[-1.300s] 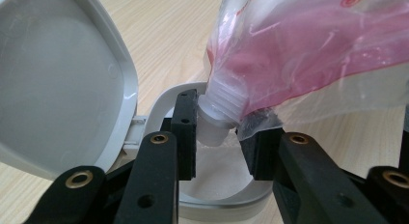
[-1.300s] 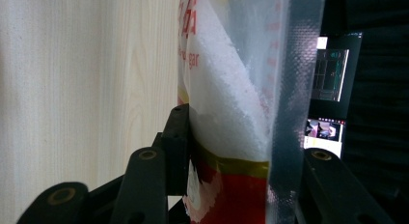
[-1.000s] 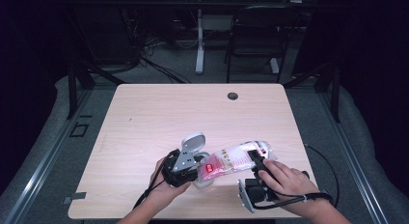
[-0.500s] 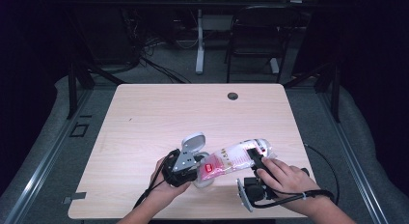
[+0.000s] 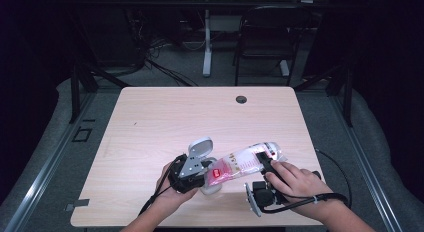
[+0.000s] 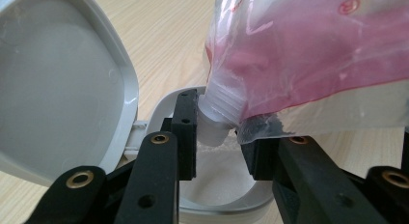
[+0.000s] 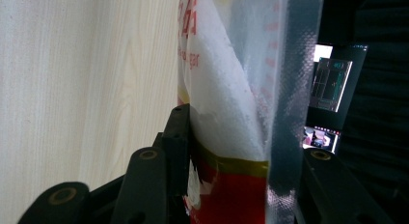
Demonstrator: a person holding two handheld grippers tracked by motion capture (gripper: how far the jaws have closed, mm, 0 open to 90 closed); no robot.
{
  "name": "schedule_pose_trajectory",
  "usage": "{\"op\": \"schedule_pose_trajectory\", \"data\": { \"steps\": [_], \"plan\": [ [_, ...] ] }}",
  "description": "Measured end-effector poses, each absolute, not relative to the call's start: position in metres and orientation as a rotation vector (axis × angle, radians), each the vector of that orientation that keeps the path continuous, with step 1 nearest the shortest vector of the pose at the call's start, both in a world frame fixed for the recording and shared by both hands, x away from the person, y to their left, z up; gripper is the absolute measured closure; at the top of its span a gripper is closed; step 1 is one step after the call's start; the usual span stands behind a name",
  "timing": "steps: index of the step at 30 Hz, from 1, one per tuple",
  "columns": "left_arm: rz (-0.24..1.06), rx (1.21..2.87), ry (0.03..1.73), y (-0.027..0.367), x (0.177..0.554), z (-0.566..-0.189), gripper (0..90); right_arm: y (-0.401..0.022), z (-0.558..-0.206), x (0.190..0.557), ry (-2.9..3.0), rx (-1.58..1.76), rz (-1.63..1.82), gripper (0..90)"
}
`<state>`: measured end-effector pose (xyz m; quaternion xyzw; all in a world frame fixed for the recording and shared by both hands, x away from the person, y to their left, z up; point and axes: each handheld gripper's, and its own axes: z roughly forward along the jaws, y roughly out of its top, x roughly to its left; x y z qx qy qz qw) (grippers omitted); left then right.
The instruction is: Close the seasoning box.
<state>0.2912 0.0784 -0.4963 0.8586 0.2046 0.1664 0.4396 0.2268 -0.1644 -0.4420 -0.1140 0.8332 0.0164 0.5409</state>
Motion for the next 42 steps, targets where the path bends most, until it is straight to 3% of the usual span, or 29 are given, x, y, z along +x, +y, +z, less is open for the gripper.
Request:
{"op": "schedule_pose_trajectory", "data": {
  "steps": [42],
  "plan": [
    [0.436,2.164,0.461,0.075,0.291,-0.497,71.0,-0.157,-0.428,0.23,1.993,-0.34,-0.066,63.1]
  ]
}}
